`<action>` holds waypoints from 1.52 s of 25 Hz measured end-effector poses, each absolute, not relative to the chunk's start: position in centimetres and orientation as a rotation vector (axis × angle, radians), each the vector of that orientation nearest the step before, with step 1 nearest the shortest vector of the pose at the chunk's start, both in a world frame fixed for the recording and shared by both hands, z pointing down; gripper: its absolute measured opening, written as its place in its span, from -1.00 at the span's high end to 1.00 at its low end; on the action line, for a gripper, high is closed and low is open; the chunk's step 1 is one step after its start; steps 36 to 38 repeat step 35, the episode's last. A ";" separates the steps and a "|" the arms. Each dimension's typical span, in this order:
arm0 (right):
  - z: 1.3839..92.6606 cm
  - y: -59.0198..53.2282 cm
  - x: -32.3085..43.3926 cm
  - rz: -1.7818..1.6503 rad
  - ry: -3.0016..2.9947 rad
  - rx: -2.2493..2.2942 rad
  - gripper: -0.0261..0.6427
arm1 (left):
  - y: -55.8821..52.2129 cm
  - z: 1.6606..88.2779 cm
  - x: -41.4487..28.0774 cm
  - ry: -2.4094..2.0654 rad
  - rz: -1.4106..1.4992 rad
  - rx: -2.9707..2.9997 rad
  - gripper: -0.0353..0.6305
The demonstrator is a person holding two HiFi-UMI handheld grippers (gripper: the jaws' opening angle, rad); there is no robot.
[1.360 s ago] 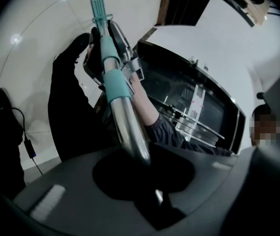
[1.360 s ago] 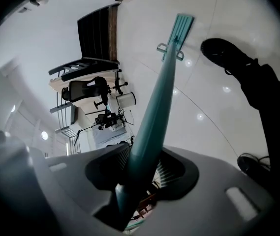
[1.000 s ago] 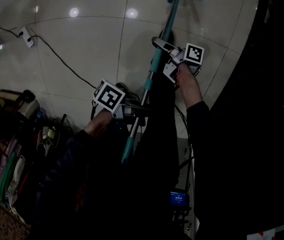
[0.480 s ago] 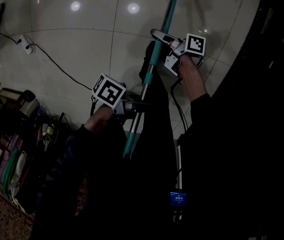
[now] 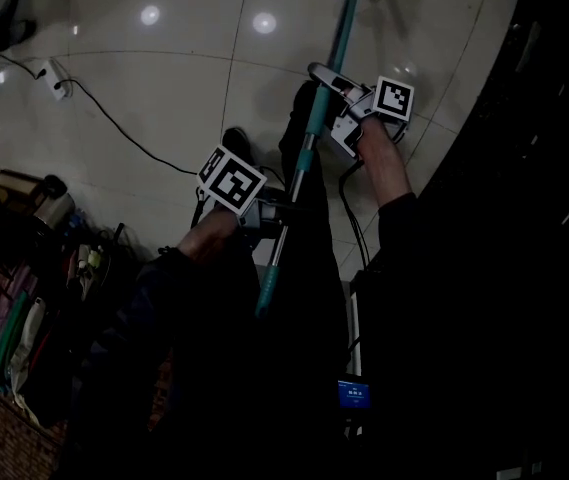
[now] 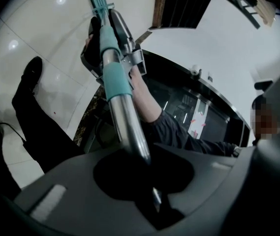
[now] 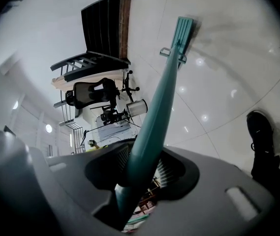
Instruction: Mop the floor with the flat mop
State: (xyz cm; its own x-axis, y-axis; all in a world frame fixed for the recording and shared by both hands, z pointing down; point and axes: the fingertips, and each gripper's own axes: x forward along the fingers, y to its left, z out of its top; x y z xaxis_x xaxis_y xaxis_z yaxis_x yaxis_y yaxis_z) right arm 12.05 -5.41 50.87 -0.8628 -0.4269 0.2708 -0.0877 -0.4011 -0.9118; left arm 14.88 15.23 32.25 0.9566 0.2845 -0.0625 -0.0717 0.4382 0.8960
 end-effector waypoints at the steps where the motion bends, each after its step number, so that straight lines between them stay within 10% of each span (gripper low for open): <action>1: 49.4 -4.3 11.2 -2.349 1.594 -0.713 0.41 | 16.6 31.0 13.9 0.226 0.224 1.109 0.65; 38: 48.5 -2.6 10.5 -2.342 1.571 -0.657 0.41 | 18.2 30.6 13.3 0.197 0.210 1.135 0.64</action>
